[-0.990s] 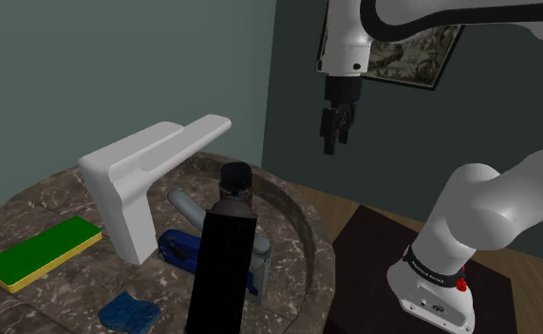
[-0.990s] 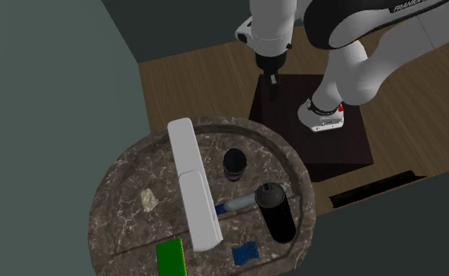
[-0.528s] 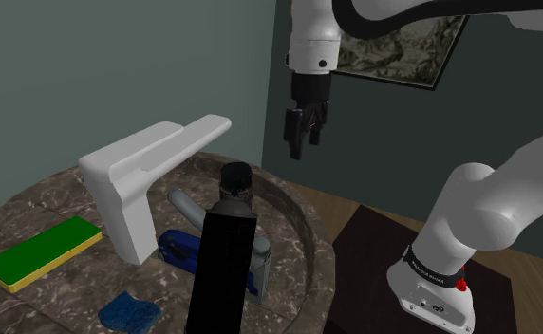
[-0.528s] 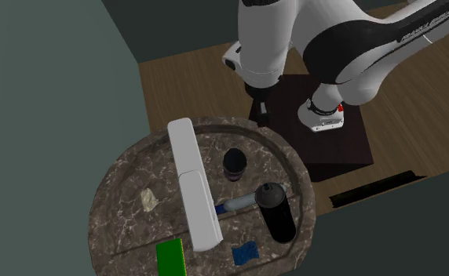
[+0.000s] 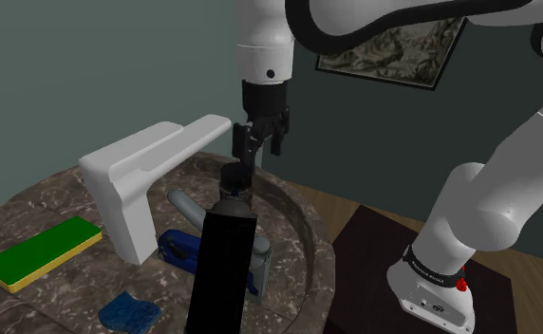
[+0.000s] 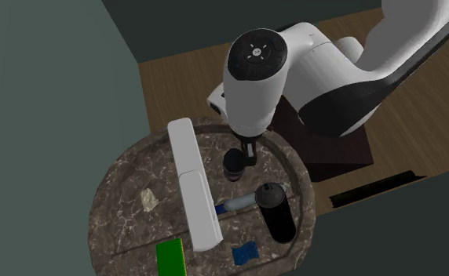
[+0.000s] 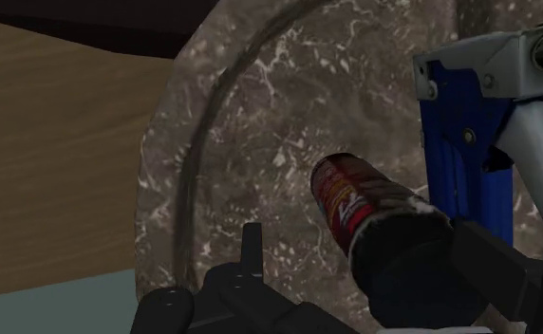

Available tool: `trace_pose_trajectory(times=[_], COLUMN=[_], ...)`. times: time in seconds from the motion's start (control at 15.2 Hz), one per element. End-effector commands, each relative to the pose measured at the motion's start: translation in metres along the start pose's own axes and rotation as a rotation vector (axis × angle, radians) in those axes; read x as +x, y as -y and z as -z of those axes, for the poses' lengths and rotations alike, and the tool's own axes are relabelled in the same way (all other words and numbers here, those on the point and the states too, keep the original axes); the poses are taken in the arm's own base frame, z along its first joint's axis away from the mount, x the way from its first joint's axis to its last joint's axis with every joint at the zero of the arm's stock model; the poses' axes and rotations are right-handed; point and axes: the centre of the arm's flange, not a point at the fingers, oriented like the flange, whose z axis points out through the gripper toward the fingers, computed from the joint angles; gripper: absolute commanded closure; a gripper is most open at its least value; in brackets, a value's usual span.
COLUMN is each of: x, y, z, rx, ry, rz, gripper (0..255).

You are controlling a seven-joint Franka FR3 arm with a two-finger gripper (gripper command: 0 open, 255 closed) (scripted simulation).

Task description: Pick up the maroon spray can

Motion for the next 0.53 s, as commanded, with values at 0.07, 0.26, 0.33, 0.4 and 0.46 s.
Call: trace_pose_trajectory(times=[0.07,0.26,0.33,0.4,0.46], x=[0.016,0.019,0.02,0.02,0.02], y=[0.039,0.046,0.046,0.046,0.046], z=[0.005,-0.005,-0.011,-0.016,-0.021], rx=[-0.016,-0.019,-0.019,-0.019,-0.019], ry=[-0.023,-0.027,-0.027,-0.027,-0.027], rz=[0.002,0.002,0.002,0.002,0.002], gripper=[0,0,0,0,0])
